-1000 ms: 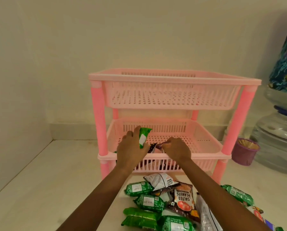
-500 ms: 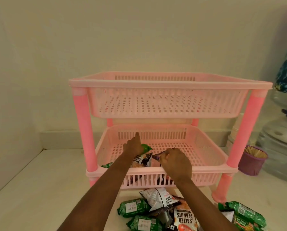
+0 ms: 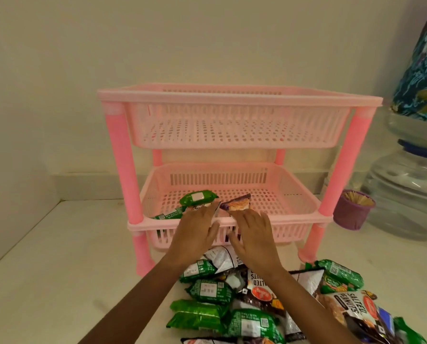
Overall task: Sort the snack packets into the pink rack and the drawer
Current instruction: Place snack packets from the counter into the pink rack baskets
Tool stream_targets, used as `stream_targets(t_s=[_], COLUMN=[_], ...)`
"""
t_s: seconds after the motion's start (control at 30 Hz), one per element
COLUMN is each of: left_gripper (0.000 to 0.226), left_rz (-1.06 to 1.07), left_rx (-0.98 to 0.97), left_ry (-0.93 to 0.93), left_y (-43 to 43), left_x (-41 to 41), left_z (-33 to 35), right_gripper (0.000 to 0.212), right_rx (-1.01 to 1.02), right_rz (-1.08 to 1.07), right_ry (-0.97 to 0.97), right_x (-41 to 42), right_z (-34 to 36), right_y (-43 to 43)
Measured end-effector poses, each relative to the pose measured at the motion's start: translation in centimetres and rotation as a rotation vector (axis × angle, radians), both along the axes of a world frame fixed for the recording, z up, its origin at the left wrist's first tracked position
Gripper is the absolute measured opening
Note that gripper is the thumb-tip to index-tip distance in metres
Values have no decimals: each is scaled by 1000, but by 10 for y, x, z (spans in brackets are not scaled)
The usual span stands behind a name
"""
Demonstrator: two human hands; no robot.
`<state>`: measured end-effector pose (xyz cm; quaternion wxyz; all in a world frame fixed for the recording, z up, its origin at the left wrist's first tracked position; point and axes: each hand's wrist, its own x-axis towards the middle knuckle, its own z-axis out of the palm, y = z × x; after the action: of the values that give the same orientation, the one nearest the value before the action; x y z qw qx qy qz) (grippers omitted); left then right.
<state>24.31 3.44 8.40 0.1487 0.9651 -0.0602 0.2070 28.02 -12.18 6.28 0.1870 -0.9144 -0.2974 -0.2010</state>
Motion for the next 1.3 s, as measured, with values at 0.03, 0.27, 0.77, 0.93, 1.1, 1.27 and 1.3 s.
stream_targets(t_s=[0.03, 0.27, 0.77, 0.93, 1.1, 1.27, 1.3], left_gripper=[48, 42, 43, 45, 38, 50, 52], left_rz=[-37, -362, -245, -220, -184, -125, -112], left_rx=[49, 340, 497, 472, 269, -47, -96], left_ry=[-4, 15, 524, 510, 501, 319, 276], left_y=[-4, 1, -2, -4, 3, 7, 6], left_x=[-9, -58, -77, -79, -73, -62, -60], left_z=[-6, -32, -45, -53, -32, 15, 24], right_gripper=[48, 34, 52, 54, 49, 52, 52], right_rx=[-13, 44, -547, -536, -288, 8, 59], right_rz=[42, 237, 245, 267, 285, 232, 208], right_ry=[53, 231, 527, 518, 531, 453, 416], right_x=[-5, -43, -68, -65, -57, -35, -29], right_z=[-2, -6, -19, -20, 1, 50, 61], right_y=[-6, -39, -46, -47, -59, -75, -77])
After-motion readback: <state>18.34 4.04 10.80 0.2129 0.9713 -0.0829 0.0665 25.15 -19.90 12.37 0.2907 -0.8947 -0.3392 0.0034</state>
